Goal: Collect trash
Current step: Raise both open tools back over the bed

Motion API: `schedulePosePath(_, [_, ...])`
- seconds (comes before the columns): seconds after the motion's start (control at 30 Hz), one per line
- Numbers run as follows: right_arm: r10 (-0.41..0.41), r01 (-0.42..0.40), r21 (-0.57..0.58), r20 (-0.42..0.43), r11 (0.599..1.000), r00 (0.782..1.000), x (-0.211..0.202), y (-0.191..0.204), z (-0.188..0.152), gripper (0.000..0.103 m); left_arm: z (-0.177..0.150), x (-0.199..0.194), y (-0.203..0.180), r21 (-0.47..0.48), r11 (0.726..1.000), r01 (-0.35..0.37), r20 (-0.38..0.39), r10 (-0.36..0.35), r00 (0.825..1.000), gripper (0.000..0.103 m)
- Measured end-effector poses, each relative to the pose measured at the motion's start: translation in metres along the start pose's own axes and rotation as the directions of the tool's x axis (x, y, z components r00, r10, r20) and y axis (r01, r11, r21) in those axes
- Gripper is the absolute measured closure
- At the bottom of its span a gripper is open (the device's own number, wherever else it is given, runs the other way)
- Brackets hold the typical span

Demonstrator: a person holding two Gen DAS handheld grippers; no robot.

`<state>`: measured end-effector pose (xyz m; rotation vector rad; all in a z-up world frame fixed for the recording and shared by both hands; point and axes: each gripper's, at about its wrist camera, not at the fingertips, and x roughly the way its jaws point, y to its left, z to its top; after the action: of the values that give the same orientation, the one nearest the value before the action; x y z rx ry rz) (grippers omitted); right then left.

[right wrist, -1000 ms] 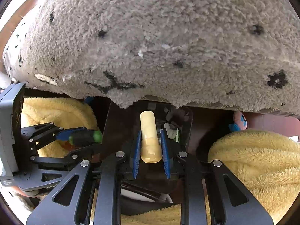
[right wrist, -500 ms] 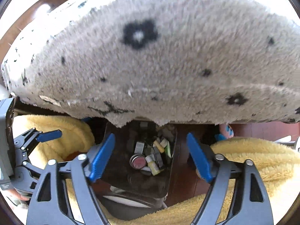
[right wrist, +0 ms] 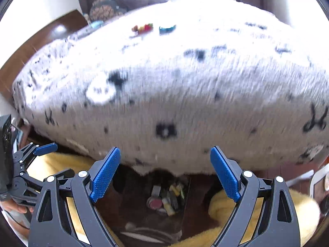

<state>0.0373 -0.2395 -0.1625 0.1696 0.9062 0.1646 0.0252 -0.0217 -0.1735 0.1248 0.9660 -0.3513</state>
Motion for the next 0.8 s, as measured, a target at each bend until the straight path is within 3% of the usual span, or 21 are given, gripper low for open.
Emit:
schedulePosePath(0.3, [-0.038,0.039,-0.007,0.076,0.999,0.996,-0.006,-0.007,0.056,0.011,0.052,-0.013,0.031,-0.035,0.999,-0.038,0.090,0.041,0.995,0.008])
schedulePosePath(0.8, [-0.059,0.061,-0.039,0.055,0.997,0.997,0.055,-0.002,0.135,0.011,0.118,0.041,0.060,-0.042,0.997,-0.063,0.074,0.066,0.995,0.008])
